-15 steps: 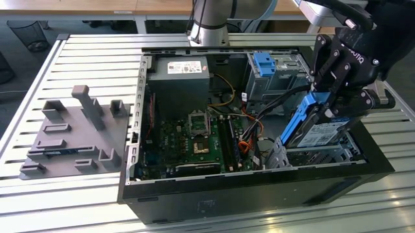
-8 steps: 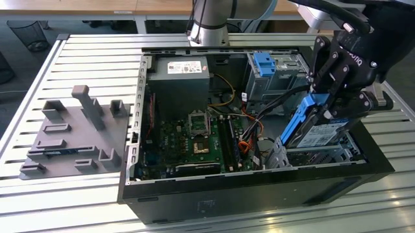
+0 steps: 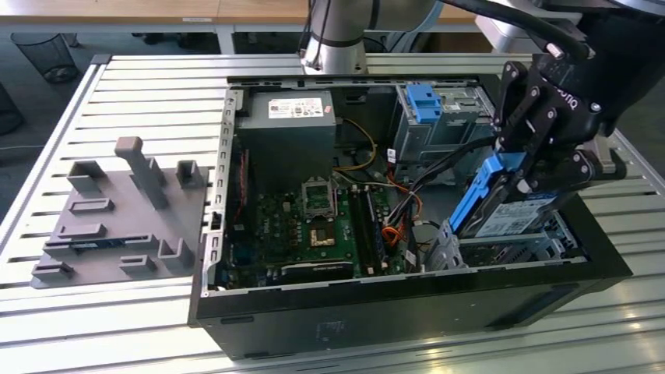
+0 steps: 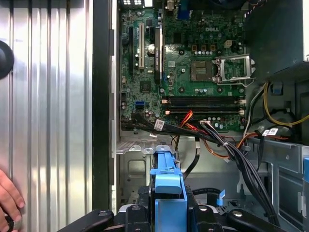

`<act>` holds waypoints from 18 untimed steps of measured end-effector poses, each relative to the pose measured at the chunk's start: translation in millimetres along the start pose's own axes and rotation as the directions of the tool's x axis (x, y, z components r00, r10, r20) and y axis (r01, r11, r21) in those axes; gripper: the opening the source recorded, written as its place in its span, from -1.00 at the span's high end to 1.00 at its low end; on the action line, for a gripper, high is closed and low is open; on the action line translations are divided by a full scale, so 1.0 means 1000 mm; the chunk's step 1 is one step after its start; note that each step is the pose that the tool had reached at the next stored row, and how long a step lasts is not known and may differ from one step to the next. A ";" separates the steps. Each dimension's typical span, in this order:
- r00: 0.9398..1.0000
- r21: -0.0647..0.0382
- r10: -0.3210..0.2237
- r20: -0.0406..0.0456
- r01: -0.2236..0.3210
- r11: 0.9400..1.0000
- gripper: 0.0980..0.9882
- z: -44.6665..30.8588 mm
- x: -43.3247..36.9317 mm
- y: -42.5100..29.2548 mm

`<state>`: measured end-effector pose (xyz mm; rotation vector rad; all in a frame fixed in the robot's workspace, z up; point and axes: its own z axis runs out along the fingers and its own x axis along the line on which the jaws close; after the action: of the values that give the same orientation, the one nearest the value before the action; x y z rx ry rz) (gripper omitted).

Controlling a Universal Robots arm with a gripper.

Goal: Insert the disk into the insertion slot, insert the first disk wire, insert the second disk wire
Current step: 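Insert the disk into the insertion slot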

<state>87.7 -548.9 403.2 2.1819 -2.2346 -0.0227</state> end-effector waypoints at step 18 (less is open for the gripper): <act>1.000 0.000 0.000 0.000 0.000 1.000 0.40 0.0063 0.0000 -0.0001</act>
<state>87.7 -549.0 396.9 2.1819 -2.2345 -0.0226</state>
